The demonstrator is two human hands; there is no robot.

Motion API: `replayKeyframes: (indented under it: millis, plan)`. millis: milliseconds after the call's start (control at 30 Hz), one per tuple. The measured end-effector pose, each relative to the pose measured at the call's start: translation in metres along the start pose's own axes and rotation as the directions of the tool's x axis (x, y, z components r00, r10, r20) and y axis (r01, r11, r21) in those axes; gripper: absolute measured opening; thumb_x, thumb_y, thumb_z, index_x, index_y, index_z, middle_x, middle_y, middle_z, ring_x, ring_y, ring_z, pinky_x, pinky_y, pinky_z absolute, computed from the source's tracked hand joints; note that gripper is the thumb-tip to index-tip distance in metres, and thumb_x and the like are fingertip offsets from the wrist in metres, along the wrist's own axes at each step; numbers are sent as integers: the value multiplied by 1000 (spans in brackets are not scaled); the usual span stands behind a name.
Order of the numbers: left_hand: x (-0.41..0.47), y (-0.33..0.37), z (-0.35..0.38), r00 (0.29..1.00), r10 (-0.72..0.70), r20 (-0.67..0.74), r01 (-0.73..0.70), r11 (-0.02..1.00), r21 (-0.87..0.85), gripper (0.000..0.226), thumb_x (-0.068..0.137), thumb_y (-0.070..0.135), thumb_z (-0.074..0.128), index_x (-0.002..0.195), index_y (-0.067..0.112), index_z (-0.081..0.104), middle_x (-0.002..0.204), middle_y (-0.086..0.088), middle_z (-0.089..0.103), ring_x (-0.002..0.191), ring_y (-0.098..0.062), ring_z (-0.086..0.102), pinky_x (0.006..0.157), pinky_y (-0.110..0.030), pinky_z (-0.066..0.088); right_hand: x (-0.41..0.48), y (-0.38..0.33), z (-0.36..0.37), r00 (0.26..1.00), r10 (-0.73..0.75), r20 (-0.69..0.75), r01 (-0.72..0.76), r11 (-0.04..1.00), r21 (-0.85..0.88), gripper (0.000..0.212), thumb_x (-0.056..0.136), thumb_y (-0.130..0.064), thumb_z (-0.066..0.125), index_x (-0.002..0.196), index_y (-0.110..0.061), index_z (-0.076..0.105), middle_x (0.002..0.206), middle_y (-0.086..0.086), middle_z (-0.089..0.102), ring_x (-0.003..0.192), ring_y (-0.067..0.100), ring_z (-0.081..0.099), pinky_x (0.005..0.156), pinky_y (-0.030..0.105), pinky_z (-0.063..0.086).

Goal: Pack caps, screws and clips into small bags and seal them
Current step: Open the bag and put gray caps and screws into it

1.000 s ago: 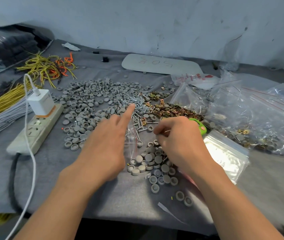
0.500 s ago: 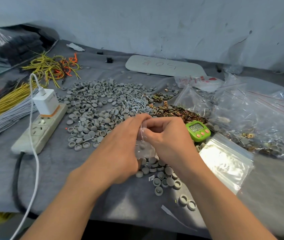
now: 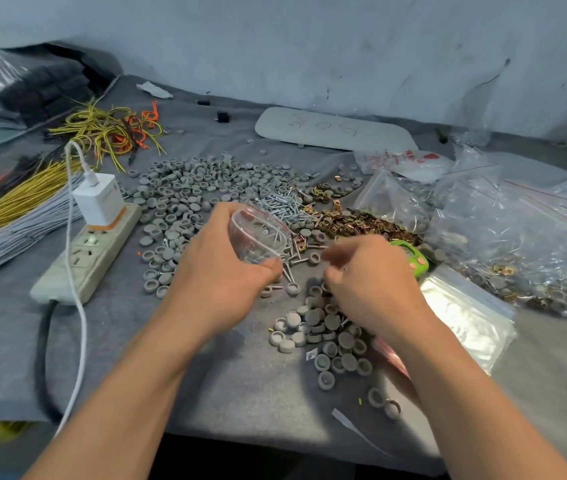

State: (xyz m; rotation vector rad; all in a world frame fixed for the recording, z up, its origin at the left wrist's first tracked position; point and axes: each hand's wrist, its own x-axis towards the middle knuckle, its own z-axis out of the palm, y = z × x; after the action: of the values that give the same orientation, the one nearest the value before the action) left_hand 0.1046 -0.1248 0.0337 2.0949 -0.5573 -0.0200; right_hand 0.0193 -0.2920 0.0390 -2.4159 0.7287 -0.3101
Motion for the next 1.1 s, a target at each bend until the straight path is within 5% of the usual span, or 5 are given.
replayKeyframes:
  millis: [100,367,667,800,1100]
  plan:
    - [-1,1,0,1000,20,-20,-20,999,37,57,74,37,88,112,49,46,96,23,64,80,9,58,64,-13,33,-1,-2,4,987,17,159,39,940,-338,22,90,-17,63,105,-26,76,99,4,75,89,28,69,79,39,62]
    - [-3,4,8,993,119,0,-116,967,228,65,76,34,87,122,44,42,98,24,52,88,4,52,71,-15,33,-2,-1,6,991,-50,123,88,942,-324,25,85,-5,66,87,-30,69,92,0,72,84,25,66,72,35,58]
    - [-4,4,18,989,127,75,-142,956,256,65,76,24,84,125,43,44,105,19,55,90,-2,53,69,-20,35,-7,-6,1,978,-122,-171,181,901,394,18,86,-10,79,79,-26,75,72,-9,73,69,8,70,69,32,61]
    - [-4,7,20,982,123,141,-152,964,216,59,73,21,80,114,47,47,99,17,59,87,-2,57,69,-28,44,-13,-13,7,946,-265,-189,317,879,357,21,81,-5,81,80,-26,78,73,-16,73,70,1,69,63,10,50]
    - [-2,1,13,989,78,124,-93,988,123,58,70,22,84,107,50,49,87,26,63,84,17,54,57,-12,37,-11,-20,6,933,-235,-273,351,765,541,27,76,0,85,87,-25,82,80,-15,78,75,3,75,72,19,61]
